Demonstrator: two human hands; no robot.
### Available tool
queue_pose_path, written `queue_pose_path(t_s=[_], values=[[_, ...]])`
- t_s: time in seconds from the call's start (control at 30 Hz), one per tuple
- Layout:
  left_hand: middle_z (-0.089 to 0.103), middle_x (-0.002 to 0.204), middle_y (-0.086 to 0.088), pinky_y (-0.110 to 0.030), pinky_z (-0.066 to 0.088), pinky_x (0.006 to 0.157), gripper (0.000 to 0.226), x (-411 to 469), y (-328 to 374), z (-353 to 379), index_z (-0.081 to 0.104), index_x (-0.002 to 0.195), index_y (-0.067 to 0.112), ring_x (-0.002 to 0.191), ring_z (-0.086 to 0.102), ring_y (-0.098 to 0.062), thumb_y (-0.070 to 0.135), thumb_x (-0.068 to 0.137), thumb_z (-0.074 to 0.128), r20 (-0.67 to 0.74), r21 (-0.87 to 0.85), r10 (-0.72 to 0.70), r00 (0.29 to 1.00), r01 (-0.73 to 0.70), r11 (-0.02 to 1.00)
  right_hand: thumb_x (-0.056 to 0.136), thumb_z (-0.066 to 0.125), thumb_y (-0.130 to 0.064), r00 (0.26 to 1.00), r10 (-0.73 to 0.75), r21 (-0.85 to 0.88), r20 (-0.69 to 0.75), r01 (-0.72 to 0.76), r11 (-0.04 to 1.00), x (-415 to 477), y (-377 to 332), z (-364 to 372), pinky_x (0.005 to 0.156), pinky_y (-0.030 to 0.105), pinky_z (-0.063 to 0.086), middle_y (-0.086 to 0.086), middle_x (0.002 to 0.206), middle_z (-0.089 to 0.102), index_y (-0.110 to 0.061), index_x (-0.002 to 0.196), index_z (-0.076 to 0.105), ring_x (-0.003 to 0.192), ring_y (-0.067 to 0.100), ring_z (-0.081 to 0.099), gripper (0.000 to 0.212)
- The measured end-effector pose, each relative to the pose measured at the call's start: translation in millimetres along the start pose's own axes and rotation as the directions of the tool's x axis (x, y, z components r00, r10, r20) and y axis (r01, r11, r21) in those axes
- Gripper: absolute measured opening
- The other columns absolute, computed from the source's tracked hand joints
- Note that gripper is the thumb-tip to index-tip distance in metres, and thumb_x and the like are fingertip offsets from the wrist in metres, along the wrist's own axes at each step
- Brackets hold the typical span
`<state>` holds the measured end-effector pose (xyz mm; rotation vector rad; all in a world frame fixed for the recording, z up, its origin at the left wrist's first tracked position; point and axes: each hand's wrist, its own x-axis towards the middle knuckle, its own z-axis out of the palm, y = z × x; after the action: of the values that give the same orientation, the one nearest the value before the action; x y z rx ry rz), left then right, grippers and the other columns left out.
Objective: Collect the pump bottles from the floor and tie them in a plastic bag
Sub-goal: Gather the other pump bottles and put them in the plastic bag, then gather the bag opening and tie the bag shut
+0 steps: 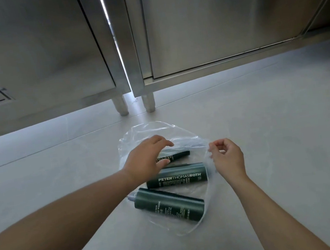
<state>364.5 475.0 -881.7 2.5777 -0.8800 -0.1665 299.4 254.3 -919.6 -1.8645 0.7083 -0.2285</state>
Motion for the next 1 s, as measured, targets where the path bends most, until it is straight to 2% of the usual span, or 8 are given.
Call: queue_pose_path(t_s=[0.2, 0.27, 0.47, 0.57, 0.7, 0.77, 0.93, 1.0], values=[[0.054, 0.128, 0.005, -0.034, 0.044, 0.096, 0.043, -13.6, -31.6, -12.9, 0.056, 0.122, 0.028, 0.115, 0.053, -0.018, 0.030, 0.080, 0.070, -0.102, -0.049, -0.136, 0.986, 0.131, 0.990, 0.086, 0.063, -0.028, 0.999, -0.023, -0.052, 0.026, 0.024, 0.998, -18.7, 7.8, 3.4, 0.057, 0.015, 0.039, -0.014, 0.078, 0.064, -0.028, 0.074, 0.057, 0.073, 0.003, 0.060, 0.013], [0.051, 0.133, 0.002, -0.034, 0.040, 0.100, 0.049, -15.2, -43.6, -12.8, 0.052, 0.127, 0.026, 0.119, 0.051, -0.022, 0.033, 0.081, 0.069, -0.062, -0.044, -0.175, 0.983, 0.173, 0.984, 0.084, 0.065, -0.030, 0.999, 0.004, -0.051, 0.044, -0.001, 0.999, -27.4, 11.6, 2.0, 0.057, 0.016, 0.040, -0.013, 0.083, 0.064, -0.027, 0.084, 0.060, 0.073, 0.001, 0.060, 0.006], [0.046, 0.142, -0.005, -0.039, 0.038, 0.105, 0.055, -21.7, -85.6, -8.8, 0.044, 0.137, 0.026, 0.126, 0.047, -0.026, 0.034, 0.086, 0.065, 0.102, 0.013, -0.301, 0.948, 0.301, 0.953, 0.082, 0.068, -0.034, 0.996, 0.059, -0.208, 0.064, -0.045, 0.977, -67.1, 43.3, -5.7, 0.079, 0.028, 0.045, -0.011, 0.101, 0.054, -0.027, 0.104, 0.053, 0.091, 0.011, 0.053, 0.028], [0.055, 0.134, -0.007, -0.036, 0.038, 0.102, 0.049, -22.9, -98.7, -7.6, 0.051, 0.132, 0.021, 0.118, 0.053, -0.026, 0.031, 0.087, 0.065, 0.177, -0.006, -0.294, 0.939, 0.300, 0.954, 0.080, 0.070, -0.034, 0.985, 0.167, -0.242, 0.046, -0.151, 0.958, -89.1, 61.2, -5.4, 0.074, 0.025, 0.043, -0.009, 0.103, 0.053, -0.026, 0.108, 0.053, 0.088, 0.012, 0.055, 0.033], [0.068, 0.114, -0.007, -0.026, 0.041, 0.081, 0.035, -23.0, -103.5, -6.9, 0.064, 0.117, 0.016, 0.086, 0.060, -0.018, 0.025, 0.084, 0.069, 0.155, -0.109, -0.257, 0.954, 0.275, 0.955, 0.079, 0.072, -0.031, 0.971, 0.233, -0.201, 0.061, -0.216, 0.955, -110.9, 72.6, 2.3, 0.059, 0.015, 0.042, -0.009, 0.084, 0.064, -0.023, 0.089, 0.062, 0.074, 0.011, 0.061, 0.016], [0.072, 0.102, -0.006, -0.025, 0.039, 0.075, 0.028, -22.5, -103.5, -8.1, 0.068, 0.109, 0.016, 0.078, 0.059, -0.017, 0.023, 0.083, 0.071, 0.140, -0.145, -0.240, 0.961, 0.260, 0.955, 0.079, 0.073, -0.030, 0.972, 0.230, -0.198, 0.053, -0.216, 0.956, -115.3, 70.5, 6.4, 0.055, 0.010, 0.041, -0.011, 0.080, 0.065, -0.024, 0.087, 0.062, 0.070, 0.008, 0.060, 0.014], [0.067, 0.091, 0.003, -0.025, 0.036, 0.073, 0.021, -26.8, -98.8, -12.1, 0.070, 0.102, 0.016, 0.078, 0.057, -0.016, 0.023, 0.083, 0.071, 0.099, -0.189, -0.213, 0.972, 0.229, 0.955, 0.073, 0.076, -0.038, 0.969, 0.246, -0.184, 0.010, -0.240, 0.953, -123.3, 61.2, 19.7, 0.061, 0.015, 0.041, -0.014, 0.087, 0.058, -0.028, 0.094, 0.052, 0.076, 0.003, 0.058, 0.033], [0.065, 0.088, 0.005, -0.025, 0.036, 0.073, 0.017, -31.5, -96.5, -13.1, 0.070, 0.099, 0.016, 0.079, 0.056, -0.016, 0.022, 0.084, 0.070, 0.093, -0.210, -0.216, 0.972, 0.231, 0.950, 0.074, 0.076, -0.035, 0.965, 0.263, -0.208, -0.011, -0.259, 0.943, -126.9, 62.1, 26.4, 0.059, 0.016, 0.041, -0.014, 0.083, 0.058, -0.026, 0.088, 0.054, 0.076, 0.005, 0.059, 0.028]])
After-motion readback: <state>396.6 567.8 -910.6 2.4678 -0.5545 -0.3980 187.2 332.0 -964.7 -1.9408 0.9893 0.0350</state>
